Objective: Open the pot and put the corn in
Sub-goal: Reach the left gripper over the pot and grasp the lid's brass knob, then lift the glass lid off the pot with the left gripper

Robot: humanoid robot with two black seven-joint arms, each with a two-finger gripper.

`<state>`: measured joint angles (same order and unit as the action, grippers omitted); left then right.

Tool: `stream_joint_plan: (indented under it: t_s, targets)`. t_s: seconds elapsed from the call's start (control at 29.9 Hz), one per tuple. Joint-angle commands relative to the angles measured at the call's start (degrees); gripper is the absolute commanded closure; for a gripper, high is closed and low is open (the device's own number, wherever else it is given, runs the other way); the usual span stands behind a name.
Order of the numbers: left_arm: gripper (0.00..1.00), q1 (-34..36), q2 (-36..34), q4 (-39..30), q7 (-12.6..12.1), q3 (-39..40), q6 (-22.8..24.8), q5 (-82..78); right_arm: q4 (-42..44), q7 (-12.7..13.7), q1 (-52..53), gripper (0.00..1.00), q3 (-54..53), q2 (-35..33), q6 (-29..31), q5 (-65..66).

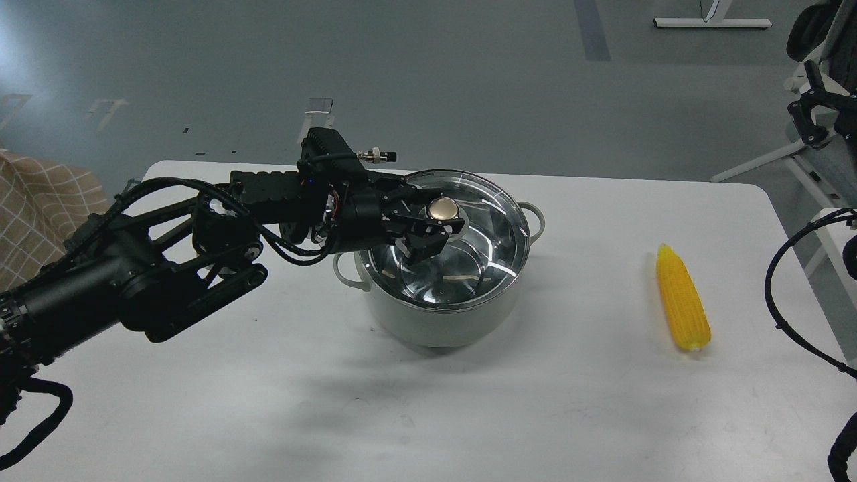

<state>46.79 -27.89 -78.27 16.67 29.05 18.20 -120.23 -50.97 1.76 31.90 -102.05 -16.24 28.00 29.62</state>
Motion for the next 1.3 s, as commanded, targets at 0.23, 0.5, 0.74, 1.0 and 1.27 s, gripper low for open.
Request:
stream_joint_plan:
  t_s: [0.23,0.5,0.74,1.0,1.27]
  targets:
    - [0.47,0.0,0.0,1.1,0.0,0.0,0.0,0.2,0.2,0.0,0.0,0.0,0.0,0.2,0.0,0.0]
    - [0.54,0.3,-0.5,0.6,-0.1,0.8,-0.1,0.5,0.2,0.0,0.0,0.0,0.0,0.2,0.0,0.0]
    - [0.54,1.8,-1.8,-2.1,-0.1,2.1,0.2,2.5,0.3,0.0,0.0,0.0,0.0,0.2,0.0,0.1]
    - [0.54,5.9,-13.8,-8.0,0.0,3.3,0.3,9.1,0.6,0.0,0.0,0.0,0.0,0.2,0.0,0.0]
    - [0.55,0.3,-36.3,-7.4,0.7,2.2,-6.8,17.6,0.5,0.0,-0.1,0.0,0.0,0.2,0.0,0.0]
